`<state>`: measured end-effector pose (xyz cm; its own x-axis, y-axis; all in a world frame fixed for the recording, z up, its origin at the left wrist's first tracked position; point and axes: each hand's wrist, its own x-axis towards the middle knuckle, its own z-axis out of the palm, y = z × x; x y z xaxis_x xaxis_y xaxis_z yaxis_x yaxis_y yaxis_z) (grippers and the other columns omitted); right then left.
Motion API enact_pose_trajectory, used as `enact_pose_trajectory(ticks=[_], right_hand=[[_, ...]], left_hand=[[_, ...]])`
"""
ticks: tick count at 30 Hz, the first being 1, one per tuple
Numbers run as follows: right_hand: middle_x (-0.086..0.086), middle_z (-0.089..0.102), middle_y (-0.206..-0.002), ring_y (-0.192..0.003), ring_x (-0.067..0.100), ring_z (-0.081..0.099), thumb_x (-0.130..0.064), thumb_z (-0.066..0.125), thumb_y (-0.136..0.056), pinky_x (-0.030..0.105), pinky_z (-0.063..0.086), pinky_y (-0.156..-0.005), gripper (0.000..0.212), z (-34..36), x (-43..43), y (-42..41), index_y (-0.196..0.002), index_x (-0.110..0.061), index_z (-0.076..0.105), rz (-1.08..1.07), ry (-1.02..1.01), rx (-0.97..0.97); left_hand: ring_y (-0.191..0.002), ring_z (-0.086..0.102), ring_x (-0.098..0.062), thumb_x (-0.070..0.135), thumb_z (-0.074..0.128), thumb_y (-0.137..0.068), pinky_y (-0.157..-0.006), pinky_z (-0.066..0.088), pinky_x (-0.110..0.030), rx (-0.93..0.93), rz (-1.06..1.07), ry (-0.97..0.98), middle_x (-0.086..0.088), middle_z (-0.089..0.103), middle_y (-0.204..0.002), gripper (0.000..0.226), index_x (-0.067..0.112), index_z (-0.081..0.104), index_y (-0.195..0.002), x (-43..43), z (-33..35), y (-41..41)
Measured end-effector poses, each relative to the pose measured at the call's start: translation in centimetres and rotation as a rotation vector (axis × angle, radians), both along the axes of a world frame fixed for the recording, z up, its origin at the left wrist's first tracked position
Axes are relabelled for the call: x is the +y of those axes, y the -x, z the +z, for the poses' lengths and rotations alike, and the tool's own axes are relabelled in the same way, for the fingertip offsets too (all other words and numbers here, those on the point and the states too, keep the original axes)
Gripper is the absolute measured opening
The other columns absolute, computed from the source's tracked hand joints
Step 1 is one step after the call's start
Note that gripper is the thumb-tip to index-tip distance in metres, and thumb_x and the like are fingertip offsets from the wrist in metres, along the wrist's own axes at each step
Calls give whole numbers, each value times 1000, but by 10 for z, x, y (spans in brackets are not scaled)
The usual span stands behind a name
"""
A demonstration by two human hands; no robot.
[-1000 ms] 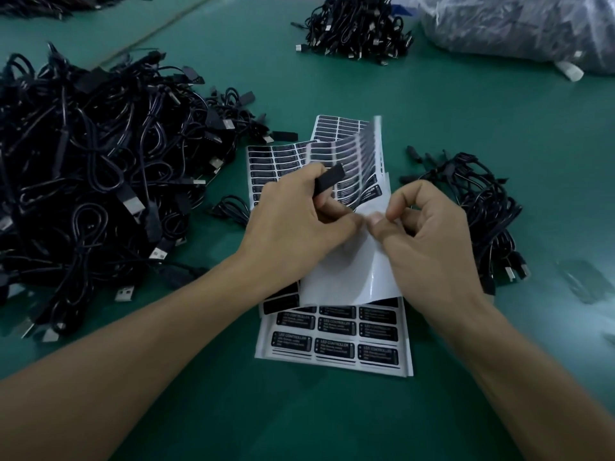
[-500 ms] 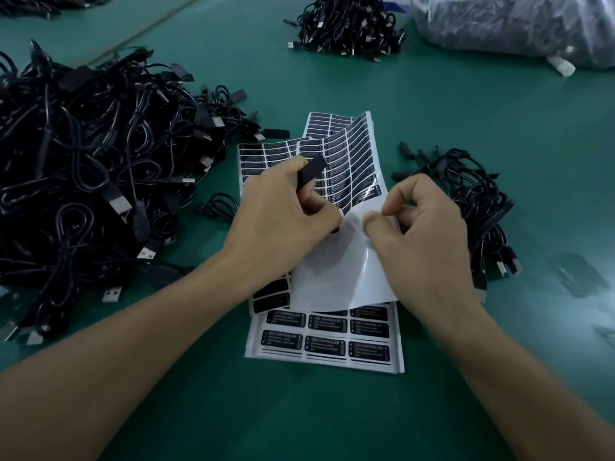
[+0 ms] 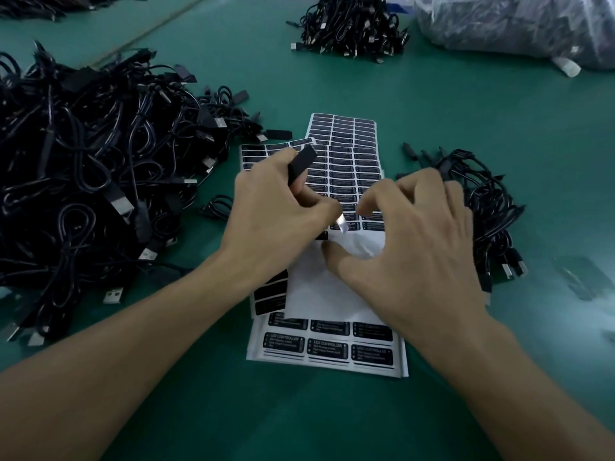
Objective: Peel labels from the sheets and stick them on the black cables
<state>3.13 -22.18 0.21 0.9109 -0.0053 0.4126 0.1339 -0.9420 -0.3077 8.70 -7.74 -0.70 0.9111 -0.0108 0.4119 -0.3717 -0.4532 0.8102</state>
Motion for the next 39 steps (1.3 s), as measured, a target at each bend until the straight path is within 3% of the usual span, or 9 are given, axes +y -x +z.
enact_pose_trajectory(ticks=[2,5,12,18,24,28,32,36,39], right_hand=[[-1,50,-91,-88,22,46,-36,79,-74,35,40,-75,32,-1,4,-3,-89,-17,59,50,-56,-35],[-3,55,-84,-82,20,53,-23,78,-80,27,36,-71,18,-2,6,-7,-86,-15,64,84,-103,-20],[2,65,-87,-86,21,57,-24,67,-90,32,44,-76,12,-3,6,-11,-95,-13,72,104,-70,19],[1,60,-82,-81,22,56,-21,78,-82,25,34,-69,14,-2,5,-12,-89,-12,69,58,-155,-34],[0,63,-85,-83,18,54,-28,72,-90,22,28,-69,15,-1,4,-13,-98,-15,74,75,-87,-12],[0,62,-87,-85,17,53,-26,69,-92,20,27,-70,14,-1,3,-13,-99,-15,74,86,-83,-19],[2,64,-84,-82,19,56,-21,68,-91,24,32,-70,9,-4,-2,-15,-91,-13,73,94,-99,-54],[-4,65,-77,-71,9,57,-15,72,-87,21,42,-70,4,-5,-6,-17,-83,-15,73,127,-317,-220],[-9,68,-74,-63,3,58,-12,73,-87,17,46,-62,10,-3,-5,-19,-82,-21,73,211,-756,-225]], left_hand=[[-55,57,-29,18,66,-62,-48,44,-33,-2,-12,-3,-6,59,-56,37,23,29,-64,-1,0,1],[-59,63,-25,21,68,-64,-51,48,-39,-27,-22,-35,2,64,-61,37,24,31,-64,-3,0,3],[-62,64,-29,17,73,-67,-57,50,-43,-23,-29,-27,-2,64,-59,41,20,32,-67,-2,1,3],[-68,67,-37,15,69,-65,-60,53,-52,6,-29,12,-8,65,-59,39,20,31,-68,-2,3,3],[-67,67,-37,18,68,-66,-61,55,-51,8,-39,23,-3,62,-56,35,20,33,-67,-3,4,3],[-69,68,-39,14,69,-68,-61,56,-52,32,-64,47,-13,63,-61,36,20,33,-69,-2,4,4],[-61,67,-23,19,72,-80,-62,56,-42,64,-65,35,4,63,-59,38,20,36,-70,-3,2,5],[-62,63,-7,43,42,-91,-53,47,-24,230,-170,170,-4,69,-72,24,22,45,-81,-2,8,8],[-58,50,-10,41,28,-90,-58,40,-36,231,-149,111,-1,63,-67,26,20,41,-80,-1,11,8]])
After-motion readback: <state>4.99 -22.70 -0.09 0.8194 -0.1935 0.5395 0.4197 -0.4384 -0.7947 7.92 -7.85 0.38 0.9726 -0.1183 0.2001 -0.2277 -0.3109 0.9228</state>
